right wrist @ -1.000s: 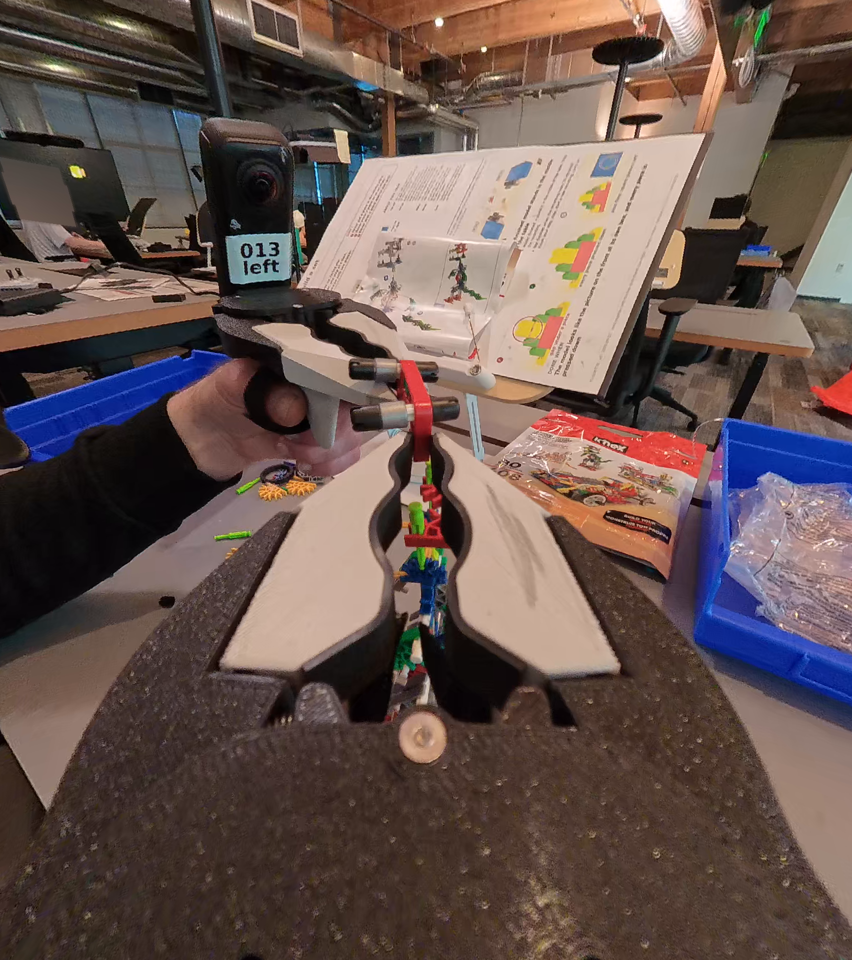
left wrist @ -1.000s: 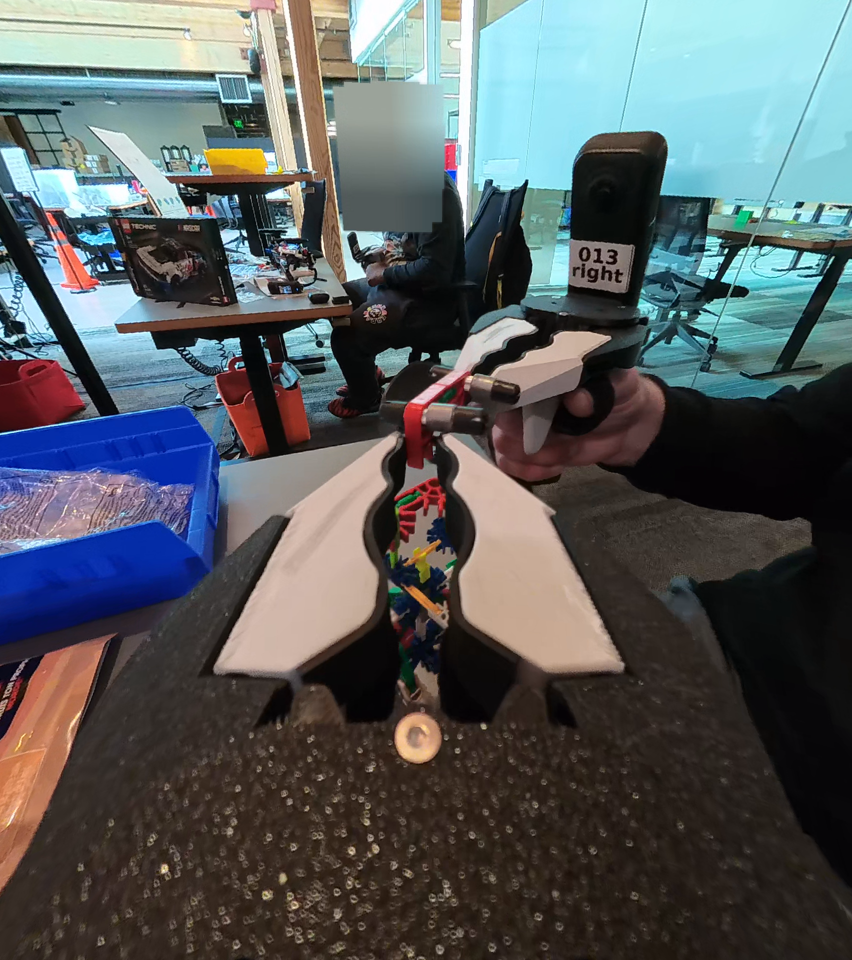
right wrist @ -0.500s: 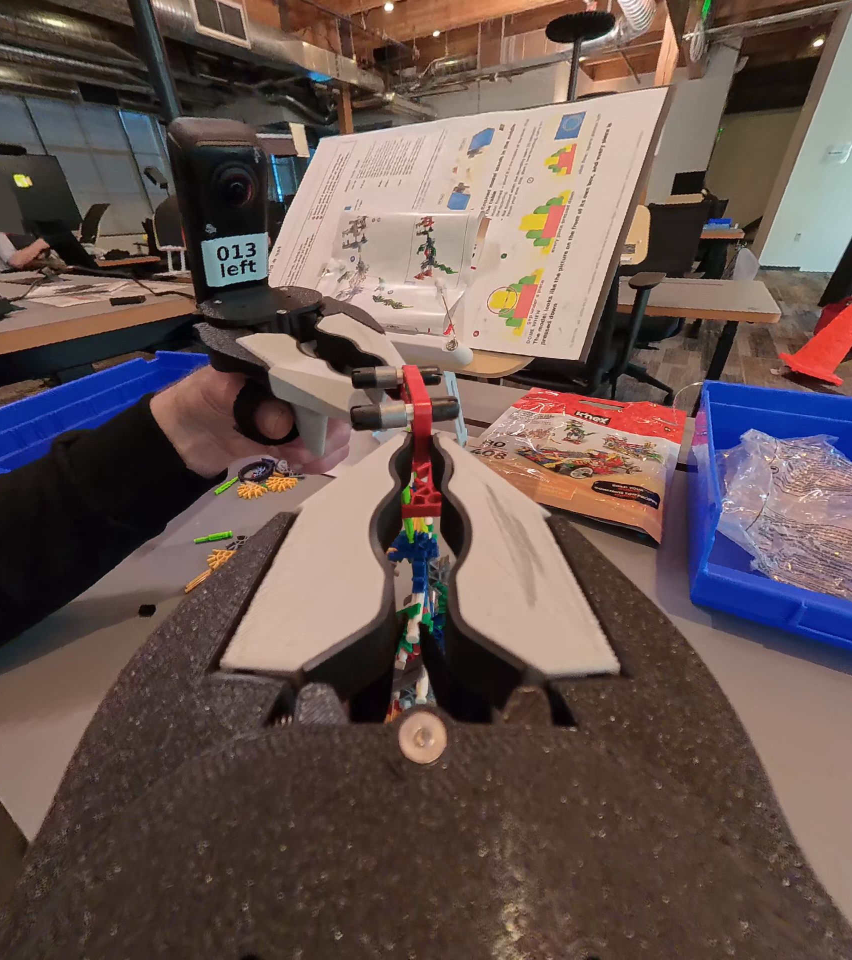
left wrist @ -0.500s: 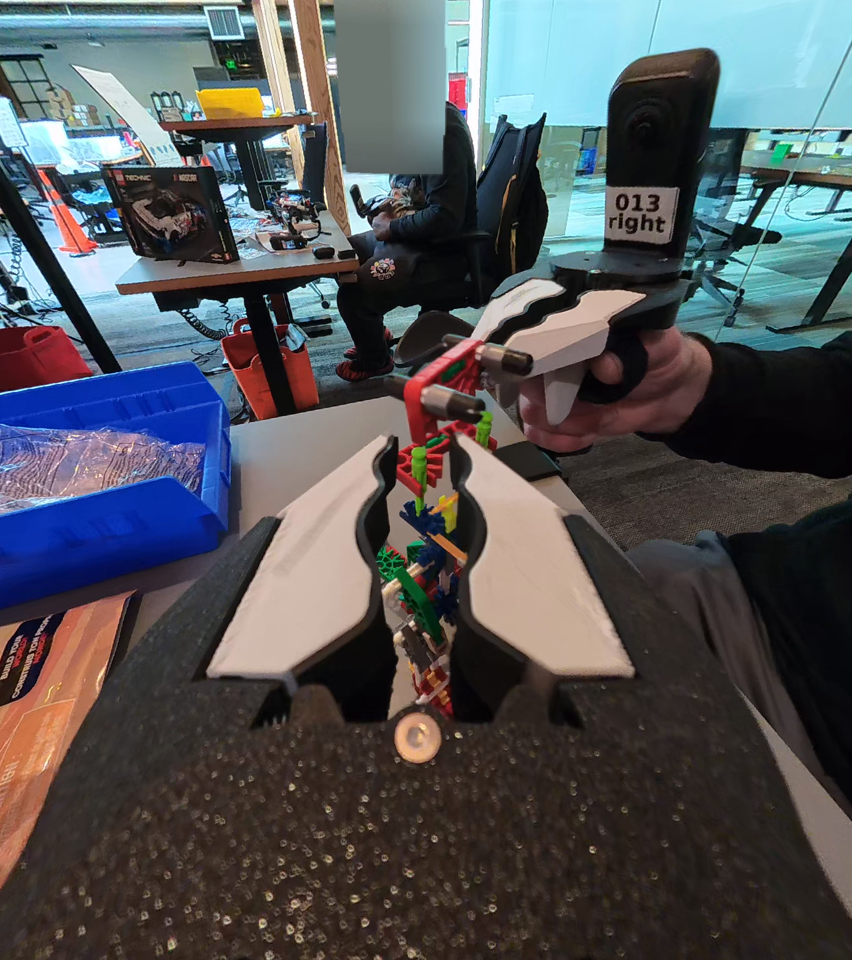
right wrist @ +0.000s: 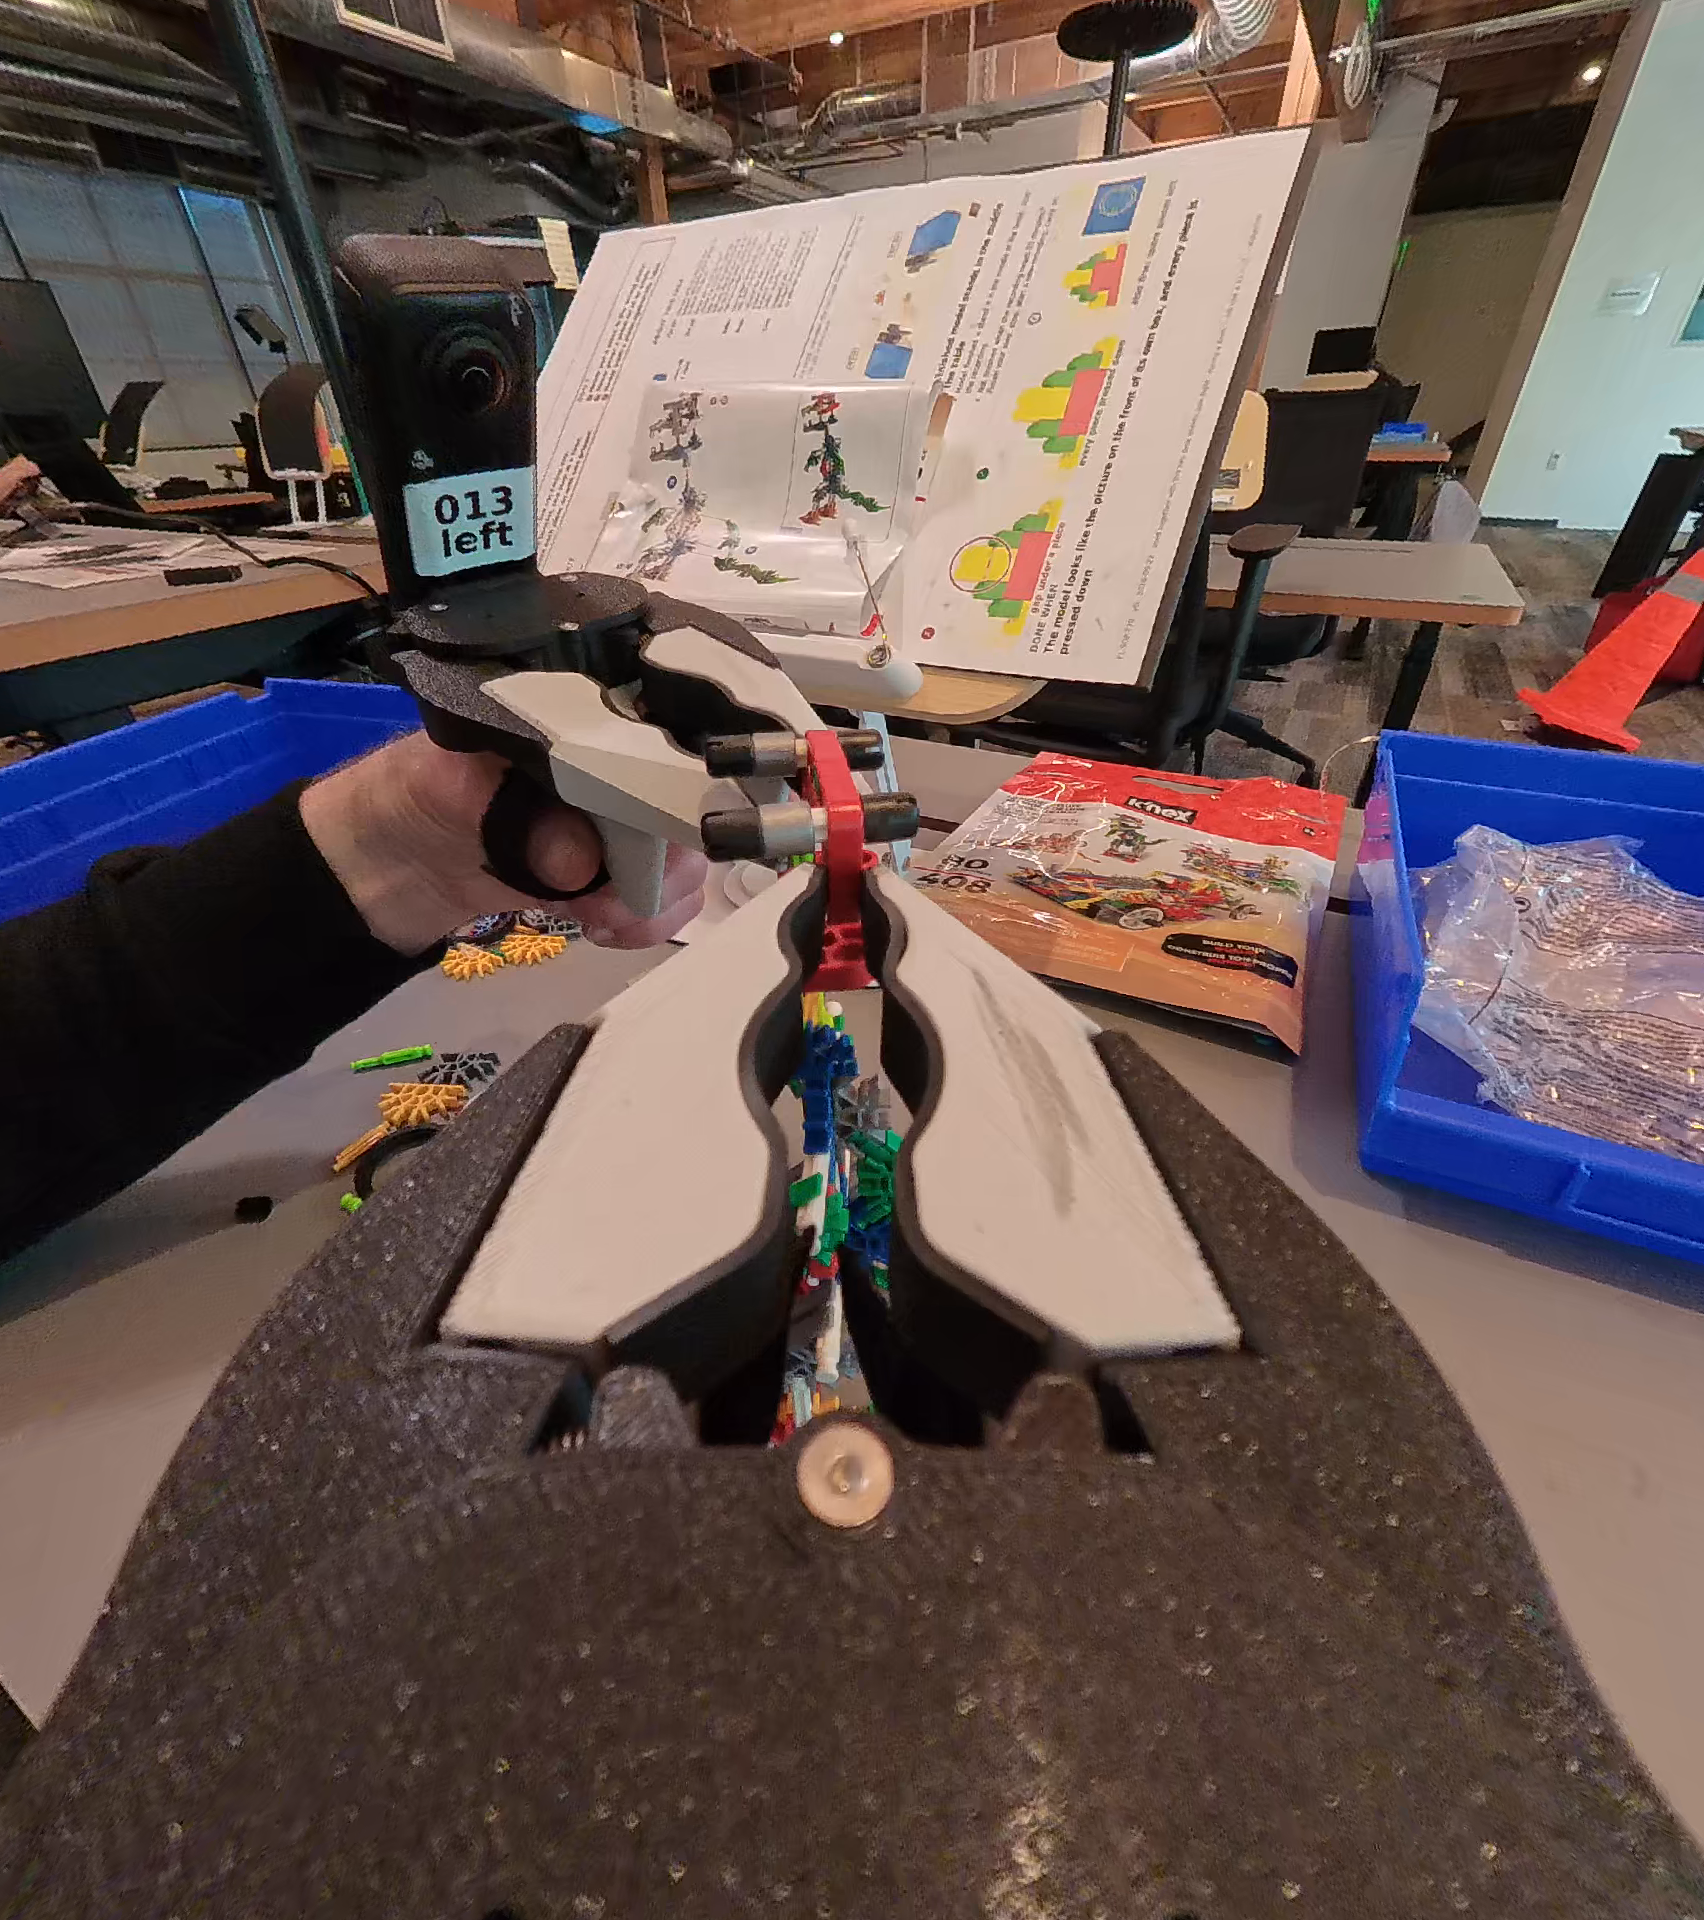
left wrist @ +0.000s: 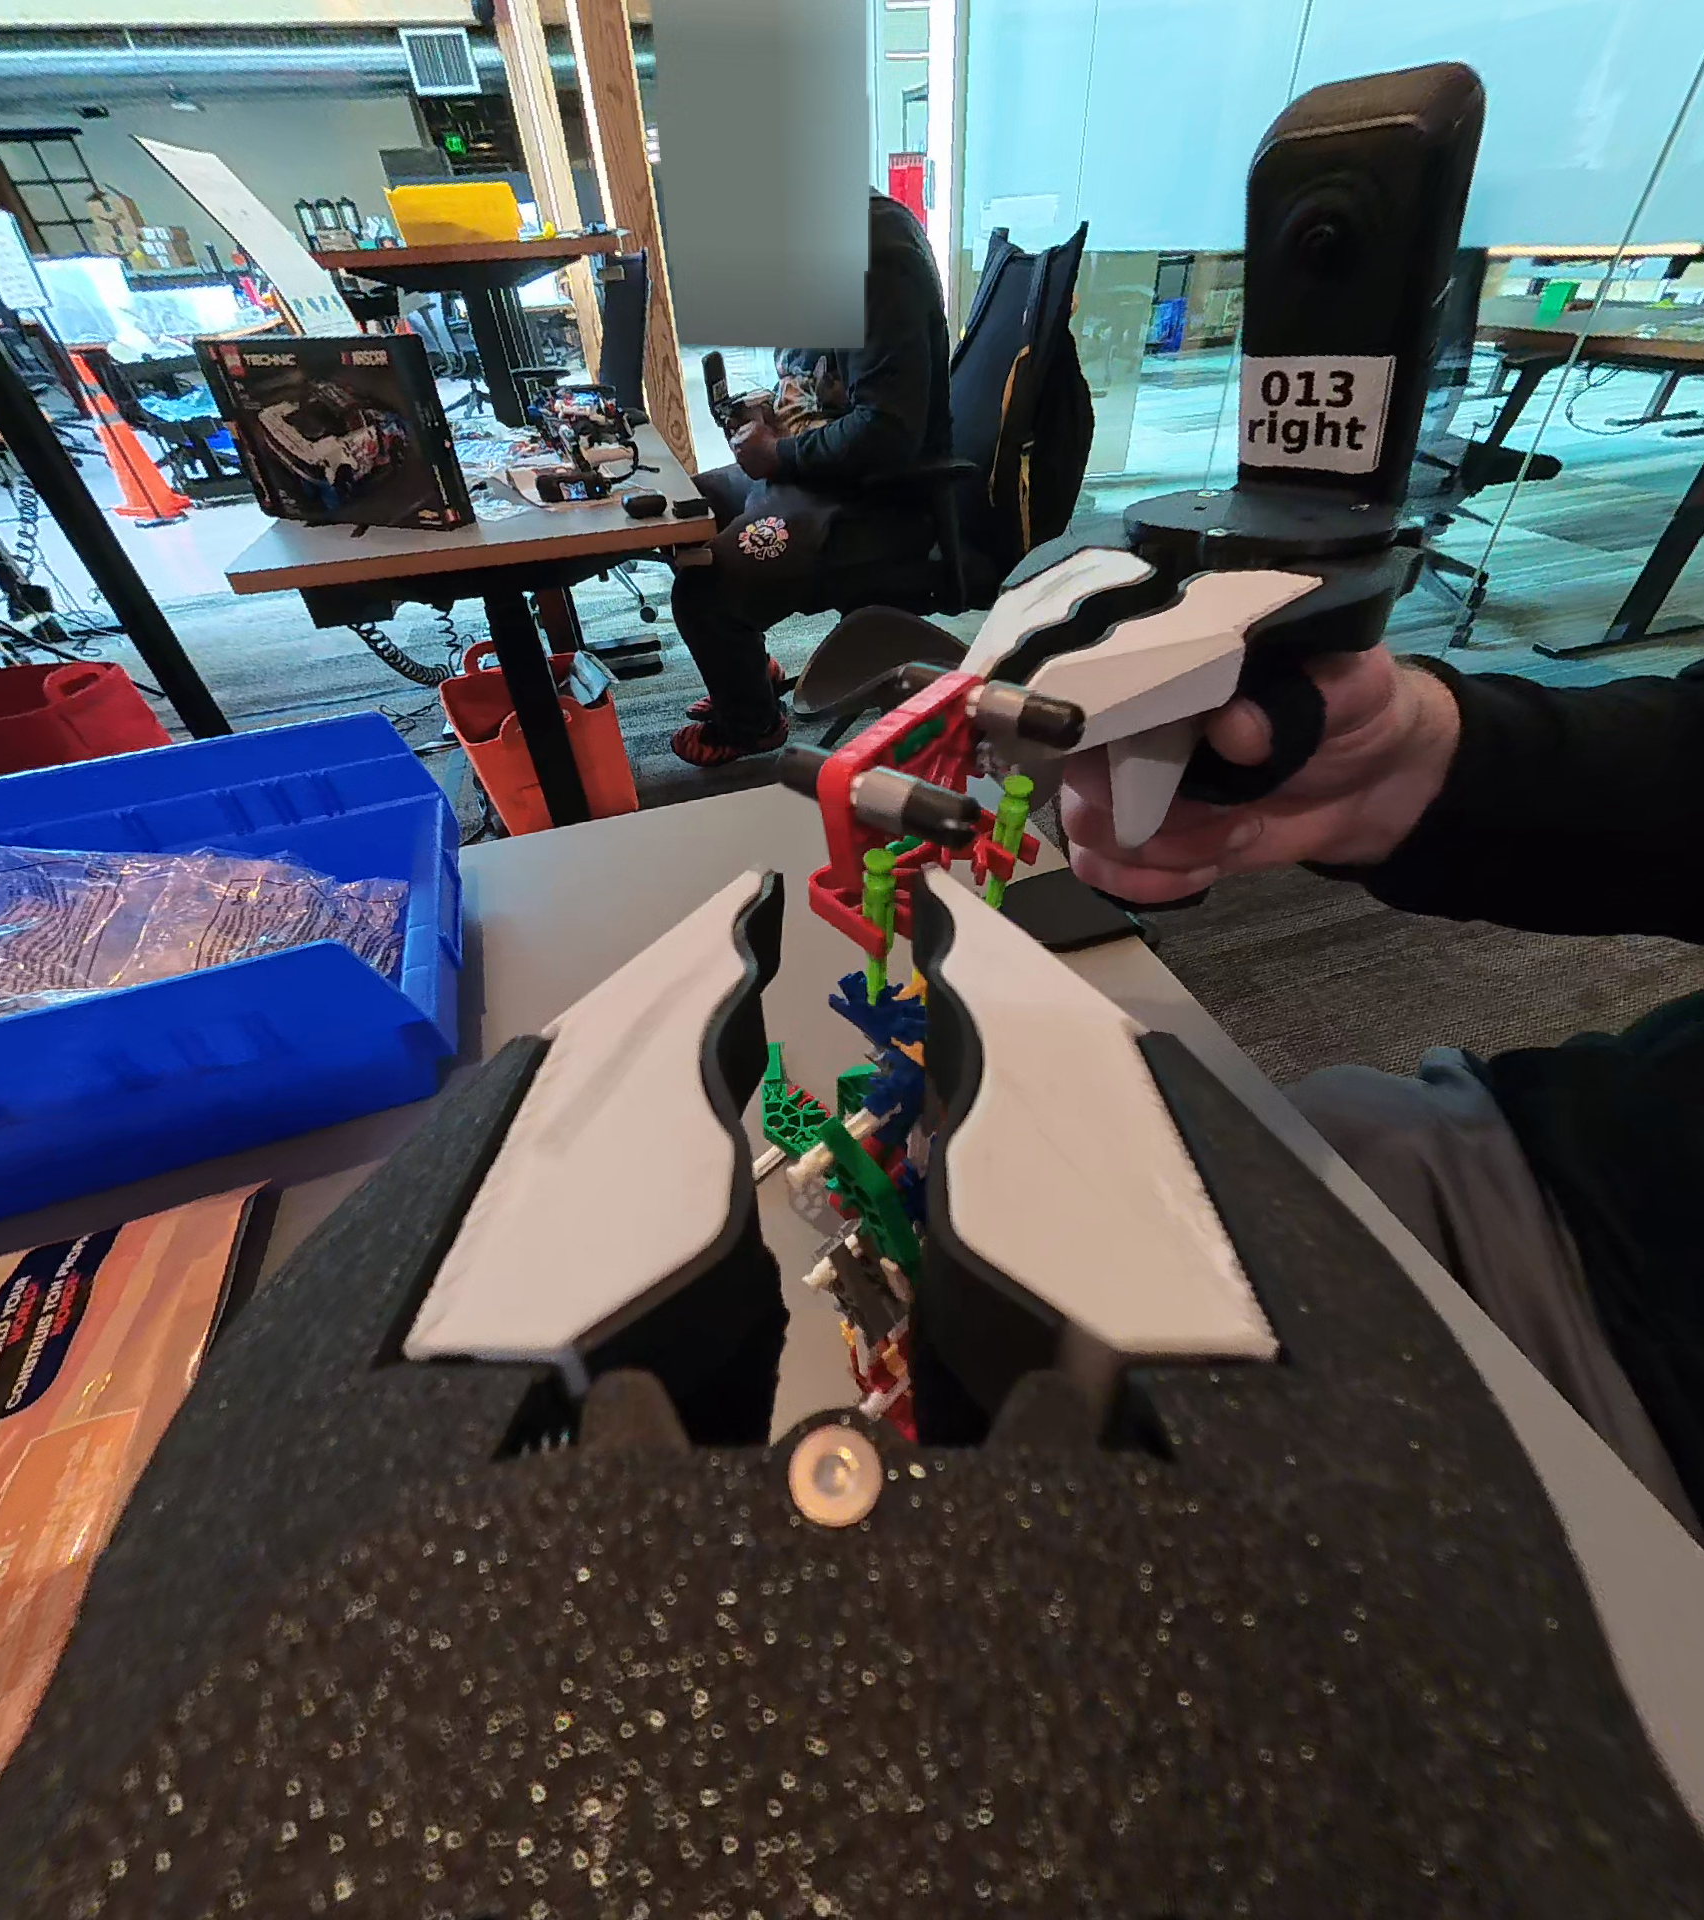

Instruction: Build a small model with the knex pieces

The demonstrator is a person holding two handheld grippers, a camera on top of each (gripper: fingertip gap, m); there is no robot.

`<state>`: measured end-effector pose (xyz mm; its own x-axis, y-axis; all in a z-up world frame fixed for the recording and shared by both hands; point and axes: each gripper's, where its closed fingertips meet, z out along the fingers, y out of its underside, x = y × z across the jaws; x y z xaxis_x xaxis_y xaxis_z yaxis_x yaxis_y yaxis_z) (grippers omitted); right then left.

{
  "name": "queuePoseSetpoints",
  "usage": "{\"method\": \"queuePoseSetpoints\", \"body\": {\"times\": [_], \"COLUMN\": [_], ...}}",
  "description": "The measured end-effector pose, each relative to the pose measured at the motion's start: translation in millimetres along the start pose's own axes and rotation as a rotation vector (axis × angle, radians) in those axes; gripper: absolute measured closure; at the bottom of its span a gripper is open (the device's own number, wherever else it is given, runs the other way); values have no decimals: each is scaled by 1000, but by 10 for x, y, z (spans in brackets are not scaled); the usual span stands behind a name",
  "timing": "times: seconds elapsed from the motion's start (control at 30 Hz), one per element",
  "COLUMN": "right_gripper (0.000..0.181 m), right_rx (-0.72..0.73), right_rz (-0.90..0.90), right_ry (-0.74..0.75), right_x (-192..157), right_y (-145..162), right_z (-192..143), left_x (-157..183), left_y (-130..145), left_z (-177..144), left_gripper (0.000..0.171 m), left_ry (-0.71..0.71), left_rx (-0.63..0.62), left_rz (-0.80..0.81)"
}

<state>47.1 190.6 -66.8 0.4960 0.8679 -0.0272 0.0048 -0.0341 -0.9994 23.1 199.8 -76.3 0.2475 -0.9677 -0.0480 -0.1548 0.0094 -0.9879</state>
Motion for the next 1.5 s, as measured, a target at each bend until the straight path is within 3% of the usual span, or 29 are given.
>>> {"method": "queuePoseSetpoints", "body": {"times": [0.3, 1.03, 1.23, 1.5], "right_gripper": [177, 176, 160, 163], "right_rx": [-20, -46, -44, -102], "right_rz": [6, 9, 49, -116], "right_ry": [-25, -88, -178, 16], "right_x": [-26, -102, -193, -144], "right_y": [28, 49, 48, 122], "right_z": [18, -24, -54, 23], "left_x": [32, 50, 56, 53], "left_y": [-14, -22, -22, -23], "left_z": [-10, 7, 11, 17], "left_gripper": [162, 163, 163, 163], "left_ry": [39, 8, 4, -12], "left_rx": [36, 48, 47, 45], "left_rz": [-13, -68, -67, -70]}}
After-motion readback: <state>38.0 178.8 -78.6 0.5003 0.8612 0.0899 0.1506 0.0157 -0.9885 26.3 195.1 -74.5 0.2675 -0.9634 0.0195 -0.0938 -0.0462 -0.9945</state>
